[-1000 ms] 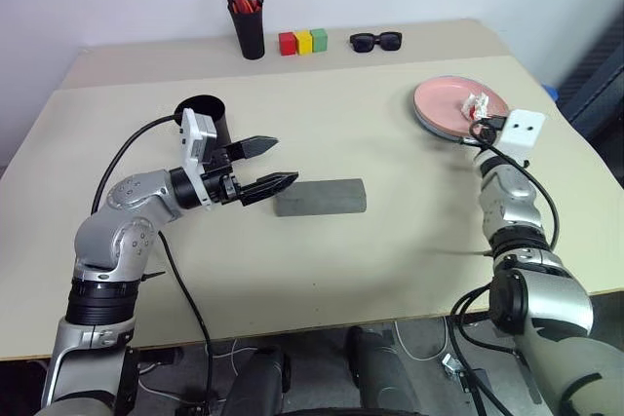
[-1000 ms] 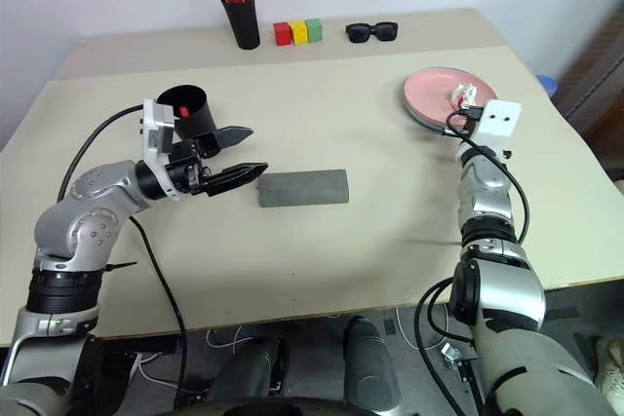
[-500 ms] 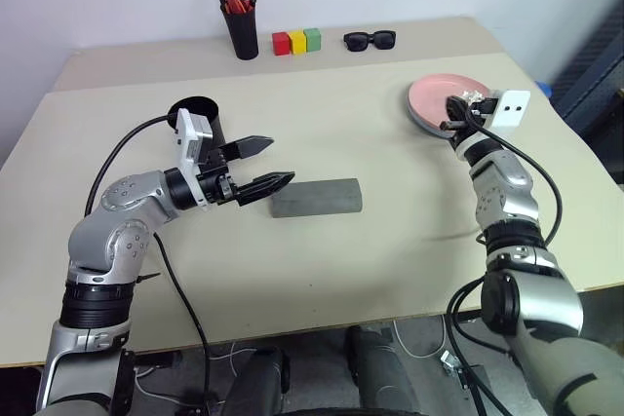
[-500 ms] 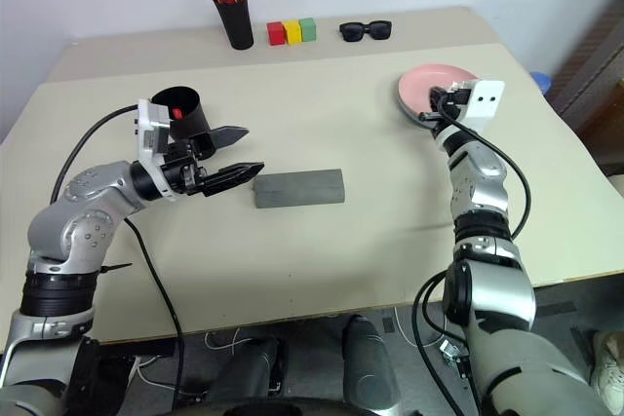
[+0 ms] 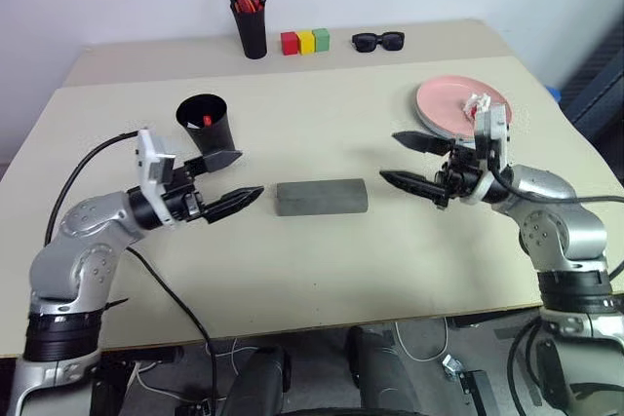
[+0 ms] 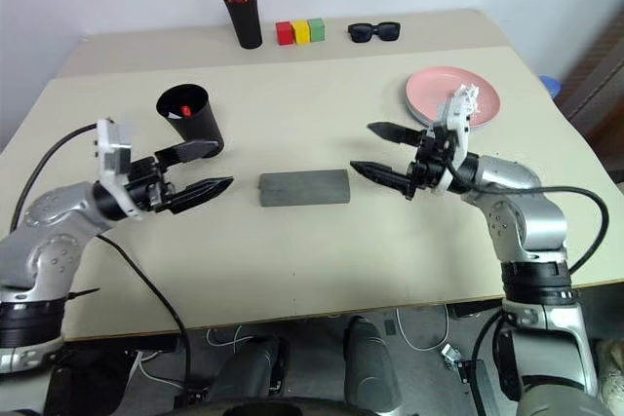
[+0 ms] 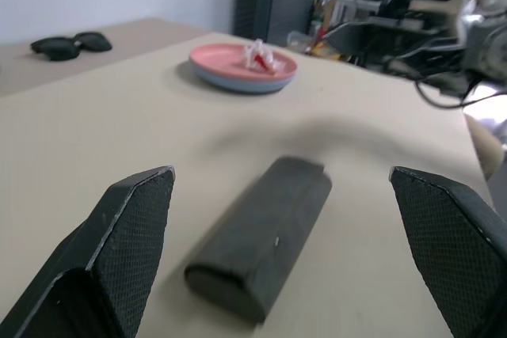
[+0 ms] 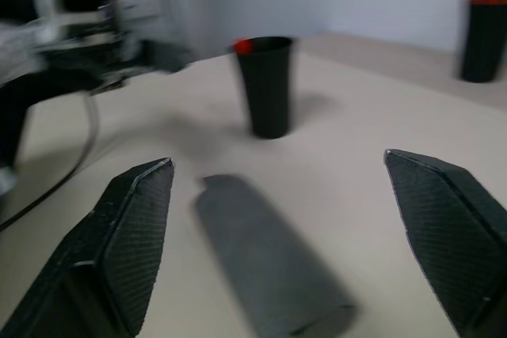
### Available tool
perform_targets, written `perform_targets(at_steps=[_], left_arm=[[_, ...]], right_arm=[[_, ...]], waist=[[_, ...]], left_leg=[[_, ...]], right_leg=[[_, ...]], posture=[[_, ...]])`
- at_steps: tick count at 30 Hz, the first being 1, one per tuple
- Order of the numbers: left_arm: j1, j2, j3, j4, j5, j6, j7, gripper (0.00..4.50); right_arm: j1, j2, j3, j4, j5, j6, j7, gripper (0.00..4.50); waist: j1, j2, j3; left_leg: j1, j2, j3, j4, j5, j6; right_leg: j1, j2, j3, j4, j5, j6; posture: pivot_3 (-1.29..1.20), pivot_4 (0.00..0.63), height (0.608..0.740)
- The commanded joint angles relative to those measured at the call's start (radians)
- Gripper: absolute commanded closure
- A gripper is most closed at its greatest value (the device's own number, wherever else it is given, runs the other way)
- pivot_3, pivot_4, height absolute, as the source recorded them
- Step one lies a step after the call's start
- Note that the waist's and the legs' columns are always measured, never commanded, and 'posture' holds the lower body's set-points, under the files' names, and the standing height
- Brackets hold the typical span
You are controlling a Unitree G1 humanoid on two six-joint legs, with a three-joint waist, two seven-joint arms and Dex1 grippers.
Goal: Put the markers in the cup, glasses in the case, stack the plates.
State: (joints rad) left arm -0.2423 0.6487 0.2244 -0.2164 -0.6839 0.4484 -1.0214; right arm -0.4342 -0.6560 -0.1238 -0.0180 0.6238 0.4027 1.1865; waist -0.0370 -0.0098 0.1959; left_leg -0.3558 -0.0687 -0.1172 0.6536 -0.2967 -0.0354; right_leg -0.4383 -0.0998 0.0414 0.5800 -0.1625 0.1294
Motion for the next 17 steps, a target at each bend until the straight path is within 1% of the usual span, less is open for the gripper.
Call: perform_targets(at_steps=[1, 6, 10, 13, 17], left_arm=[[0.049, 0.041, 0.062, -0.022, -0.006, -0.048, -0.047, 0.0], [0.081, 0.047, 0.054, 0.013, 0.024, -0.106, -0.072, 0.0], [0.093, 0.044, 0.055, 0.047, 0.035, -0.156, -0.105, 0.0], [0.079, 0.02, 0.039, 0.07, 0.054, -0.19, -0.094, 0.0], [0.082, -0.024, 0.009, 0.075, 0.077, -0.229, -0.079, 0.0]], right_arm=[[0.035, -0.016, -0.018, -0.103, -0.037, -0.088, -0.001, 0.03], [0.065, -0.038, -0.025, -0.106, -0.063, -0.121, -0.002, 0.03], [0.116, -0.061, -0.033, -0.162, -0.081, -0.126, -0.026, 0.03], [0.126, -0.087, -0.049, -0.169, -0.077, -0.107, -0.036, 0.03], [0.121, -0.11, -0.045, -0.15, -0.097, -0.127, -0.038, 0.03]], waist=[[0.002, -0.001, 0.0], [0.0, -0.001, 0.0], [0.005, -0.001, 0.0], [0.011, -0.001, 0.0], [0.02, -0.001, -0.001]], left_leg=[[0.0, 0.0, 0.0, 0.0, 0.0, 0.0], [0.001, 0.001, 0.001, 0.0, 0.0, 0.0], [0.0, 0.001, 0.001, 0.0, 0.0, 0.0], [0.0, 0.001, 0.001, 0.001, 0.0, 0.0], [0.001, 0.001, 0.002, 0.001, 0.0, 0.0]], right_leg=[[0.0, 0.0, 0.0, 0.0, 0.0, 0.0], [0.0, 0.0, 0.0, 0.0, 0.0, 0.0], [0.0, 0.0, 0.0, 0.0, 0.0, 0.0], [0.0, 0.0, 0.0, 0.0, 0.0, 0.0], [0.0, 0.0, 0.0, 0.0, 0.0, 0.0]], posture=[[0.0, 0.15, 0.74], [0.0, 0.15, 0.74], [0.0, 0.15, 0.74], [0.0, 0.15, 0.74], [0.0, 0.15, 0.74]])
